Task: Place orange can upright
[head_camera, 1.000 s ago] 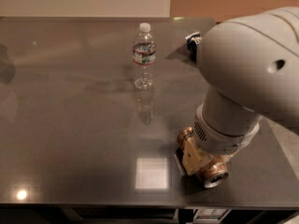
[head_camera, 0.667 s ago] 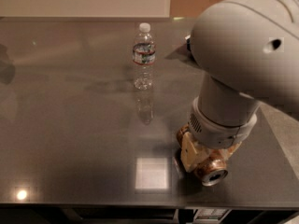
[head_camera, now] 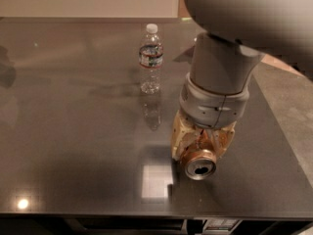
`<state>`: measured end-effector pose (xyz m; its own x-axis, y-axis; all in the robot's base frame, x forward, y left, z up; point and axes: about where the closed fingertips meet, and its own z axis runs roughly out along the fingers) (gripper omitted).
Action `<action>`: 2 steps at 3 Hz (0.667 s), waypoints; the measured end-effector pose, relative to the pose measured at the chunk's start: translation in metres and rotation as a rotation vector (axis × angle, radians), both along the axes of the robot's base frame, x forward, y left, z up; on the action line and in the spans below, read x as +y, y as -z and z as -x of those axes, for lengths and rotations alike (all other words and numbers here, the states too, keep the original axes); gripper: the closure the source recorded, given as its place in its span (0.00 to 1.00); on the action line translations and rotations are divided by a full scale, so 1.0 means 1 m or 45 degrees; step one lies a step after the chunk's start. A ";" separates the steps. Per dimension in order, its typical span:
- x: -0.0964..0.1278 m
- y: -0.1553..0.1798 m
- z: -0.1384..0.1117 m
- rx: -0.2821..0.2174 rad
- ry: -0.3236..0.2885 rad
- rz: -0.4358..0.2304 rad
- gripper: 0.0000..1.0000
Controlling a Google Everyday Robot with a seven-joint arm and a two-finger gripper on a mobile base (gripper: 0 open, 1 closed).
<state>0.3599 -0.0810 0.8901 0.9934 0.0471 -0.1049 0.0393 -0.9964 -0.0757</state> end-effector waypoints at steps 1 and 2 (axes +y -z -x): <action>0.029 -0.009 -0.023 0.077 0.169 -0.081 1.00; 0.046 -0.015 -0.038 0.183 0.381 -0.158 1.00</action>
Offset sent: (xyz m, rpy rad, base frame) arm 0.0298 0.0474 0.0288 0.0595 0.3987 -0.6867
